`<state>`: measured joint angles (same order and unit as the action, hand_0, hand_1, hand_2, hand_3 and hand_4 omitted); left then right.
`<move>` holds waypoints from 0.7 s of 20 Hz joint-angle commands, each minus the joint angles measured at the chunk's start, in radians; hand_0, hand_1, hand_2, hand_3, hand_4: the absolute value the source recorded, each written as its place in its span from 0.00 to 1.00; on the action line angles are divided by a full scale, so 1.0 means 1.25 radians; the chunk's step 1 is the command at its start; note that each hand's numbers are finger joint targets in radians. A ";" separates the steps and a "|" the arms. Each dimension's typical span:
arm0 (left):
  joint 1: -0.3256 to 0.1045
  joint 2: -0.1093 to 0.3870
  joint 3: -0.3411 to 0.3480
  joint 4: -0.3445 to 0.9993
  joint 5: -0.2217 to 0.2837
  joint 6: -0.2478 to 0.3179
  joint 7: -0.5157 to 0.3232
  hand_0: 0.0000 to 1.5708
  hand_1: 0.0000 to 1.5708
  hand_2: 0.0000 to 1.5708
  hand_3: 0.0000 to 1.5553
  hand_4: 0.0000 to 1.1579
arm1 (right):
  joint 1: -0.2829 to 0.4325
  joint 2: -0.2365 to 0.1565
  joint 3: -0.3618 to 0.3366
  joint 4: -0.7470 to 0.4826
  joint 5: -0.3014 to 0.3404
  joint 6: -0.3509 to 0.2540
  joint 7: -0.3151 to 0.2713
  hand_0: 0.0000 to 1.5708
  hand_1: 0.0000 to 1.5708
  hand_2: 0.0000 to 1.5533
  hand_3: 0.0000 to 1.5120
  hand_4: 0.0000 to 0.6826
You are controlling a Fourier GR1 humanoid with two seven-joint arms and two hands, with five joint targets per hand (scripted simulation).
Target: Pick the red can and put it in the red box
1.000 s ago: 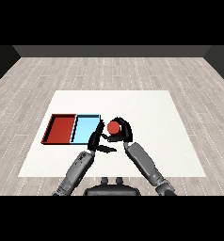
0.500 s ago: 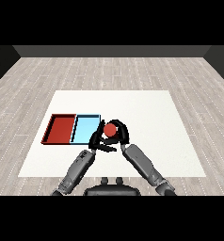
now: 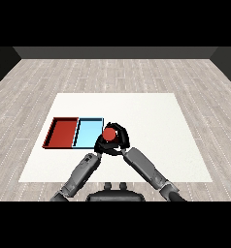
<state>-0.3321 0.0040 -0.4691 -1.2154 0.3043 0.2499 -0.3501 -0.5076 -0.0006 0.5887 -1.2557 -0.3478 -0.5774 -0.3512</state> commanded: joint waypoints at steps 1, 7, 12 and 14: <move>-0.019 -0.003 -0.016 -0.015 -0.011 0.042 0.015 0.00 0.00 0.00 0.00 0.05 | -0.051 0.000 0.025 -0.003 0.008 -0.035 0.055 0.94 0.94 0.94 0.91 0.93; -0.071 -0.003 0.013 0.057 -0.005 0.201 0.061 0.39 0.39 0.40 0.00 0.52 | -0.040 0.000 0.058 0.020 -0.040 -0.040 -0.011 0.94 0.94 0.93 0.90 0.92; -0.012 -0.003 -0.080 0.029 0.029 0.286 0.045 1.00 1.00 0.95 0.89 0.79 | -0.032 0.000 0.065 0.014 -0.049 -0.032 -0.008 0.97 0.97 0.94 0.91 0.92; -0.019 -0.003 -0.017 0.033 -0.025 0.252 0.076 0.96 0.96 0.94 0.89 0.76 | 0.005 0.000 0.074 -0.050 -0.023 -0.051 0.015 0.99 0.99 0.94 0.92 0.90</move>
<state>-0.3317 0.0139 -0.5155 -1.1969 0.2978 0.5105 -0.2957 -0.5378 -0.0094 0.6602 -1.2522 -0.3914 -0.6217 -0.3567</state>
